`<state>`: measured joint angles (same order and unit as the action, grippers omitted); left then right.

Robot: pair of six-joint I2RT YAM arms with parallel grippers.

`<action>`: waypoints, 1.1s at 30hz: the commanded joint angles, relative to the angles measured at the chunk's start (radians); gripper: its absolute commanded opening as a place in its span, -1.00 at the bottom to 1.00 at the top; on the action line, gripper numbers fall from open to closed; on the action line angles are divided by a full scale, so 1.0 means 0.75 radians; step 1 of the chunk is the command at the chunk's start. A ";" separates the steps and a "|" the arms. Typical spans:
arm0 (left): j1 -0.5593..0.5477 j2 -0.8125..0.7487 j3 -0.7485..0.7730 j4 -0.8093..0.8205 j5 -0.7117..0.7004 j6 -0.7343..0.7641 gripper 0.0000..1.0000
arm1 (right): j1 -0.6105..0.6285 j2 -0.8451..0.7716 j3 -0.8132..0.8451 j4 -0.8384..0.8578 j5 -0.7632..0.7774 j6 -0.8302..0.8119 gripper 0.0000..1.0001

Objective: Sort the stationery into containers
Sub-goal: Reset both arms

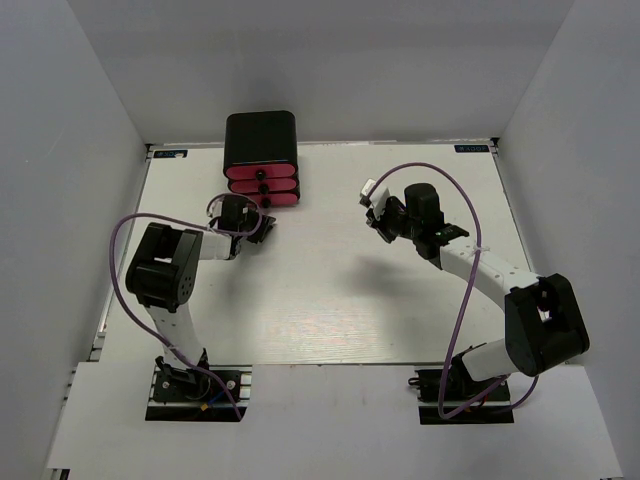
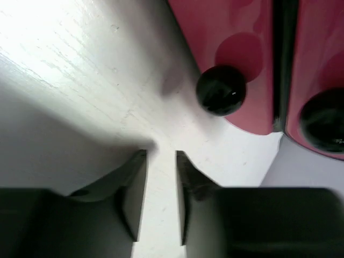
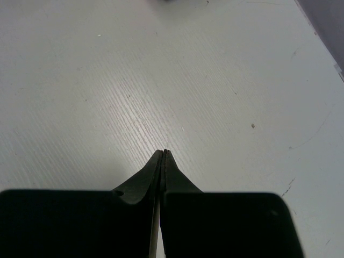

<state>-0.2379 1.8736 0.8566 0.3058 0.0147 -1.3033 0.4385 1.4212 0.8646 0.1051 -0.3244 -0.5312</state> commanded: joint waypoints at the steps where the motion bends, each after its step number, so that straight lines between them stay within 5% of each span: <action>1: 0.008 -0.066 -0.007 -0.092 -0.071 -0.009 -0.16 | -0.008 -0.032 -0.016 0.019 -0.021 -0.010 -1.00; 12: 0.008 -0.021 0.214 -0.457 -0.271 -0.056 0.07 | -0.014 -0.060 -0.030 0.013 -0.009 -0.010 -1.00; 22: 0.008 -0.009 0.216 -0.422 -0.271 -0.056 0.22 | -0.022 -0.058 -0.032 0.011 -0.011 -0.014 -1.00; 30: -0.004 -0.232 -0.062 -0.316 -0.192 0.031 -0.17 | -0.018 -0.085 -0.056 -0.013 -0.025 -0.010 -0.97; 31: -0.004 -0.276 -0.099 -0.303 -0.179 0.064 -0.17 | -0.016 -0.093 -0.063 -0.017 -0.030 -0.010 -0.81; 33: -0.004 -0.436 -0.217 -0.263 -0.126 0.148 -0.04 | -0.016 -0.103 -0.067 -0.046 -0.038 0.007 -0.15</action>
<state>-0.2371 1.6962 0.7757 0.0868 -0.1295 -1.2911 0.4316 1.3815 0.8223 0.0948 -0.3267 -0.5270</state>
